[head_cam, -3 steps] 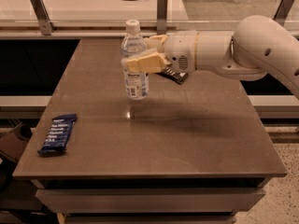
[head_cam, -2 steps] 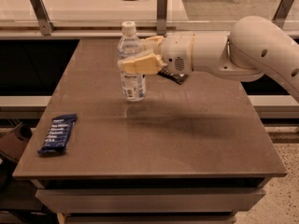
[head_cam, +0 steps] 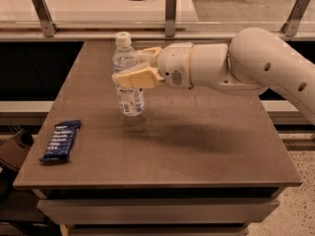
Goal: Move blue plastic bottle near rxbar blueberry
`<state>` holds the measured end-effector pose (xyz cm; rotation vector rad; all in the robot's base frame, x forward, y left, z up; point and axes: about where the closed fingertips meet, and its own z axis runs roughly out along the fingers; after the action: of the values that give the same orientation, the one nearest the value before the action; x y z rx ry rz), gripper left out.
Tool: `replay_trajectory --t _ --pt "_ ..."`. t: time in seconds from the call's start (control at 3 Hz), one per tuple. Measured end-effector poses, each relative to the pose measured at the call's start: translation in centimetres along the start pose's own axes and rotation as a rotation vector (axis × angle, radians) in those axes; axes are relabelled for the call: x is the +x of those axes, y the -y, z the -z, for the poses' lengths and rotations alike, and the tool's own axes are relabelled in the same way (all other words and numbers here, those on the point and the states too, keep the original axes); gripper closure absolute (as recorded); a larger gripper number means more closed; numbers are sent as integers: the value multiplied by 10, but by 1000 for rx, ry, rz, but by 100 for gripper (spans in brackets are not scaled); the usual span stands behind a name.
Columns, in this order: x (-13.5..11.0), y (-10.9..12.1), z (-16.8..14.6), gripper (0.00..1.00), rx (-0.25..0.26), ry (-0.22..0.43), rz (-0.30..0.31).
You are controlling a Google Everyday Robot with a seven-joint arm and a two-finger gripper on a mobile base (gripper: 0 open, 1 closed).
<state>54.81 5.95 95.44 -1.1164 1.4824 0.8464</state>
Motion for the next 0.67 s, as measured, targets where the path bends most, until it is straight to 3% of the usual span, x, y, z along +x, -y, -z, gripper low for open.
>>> replay_trajectory --t 0.67 --pt "11 -24 -10 100 -10 54 4"
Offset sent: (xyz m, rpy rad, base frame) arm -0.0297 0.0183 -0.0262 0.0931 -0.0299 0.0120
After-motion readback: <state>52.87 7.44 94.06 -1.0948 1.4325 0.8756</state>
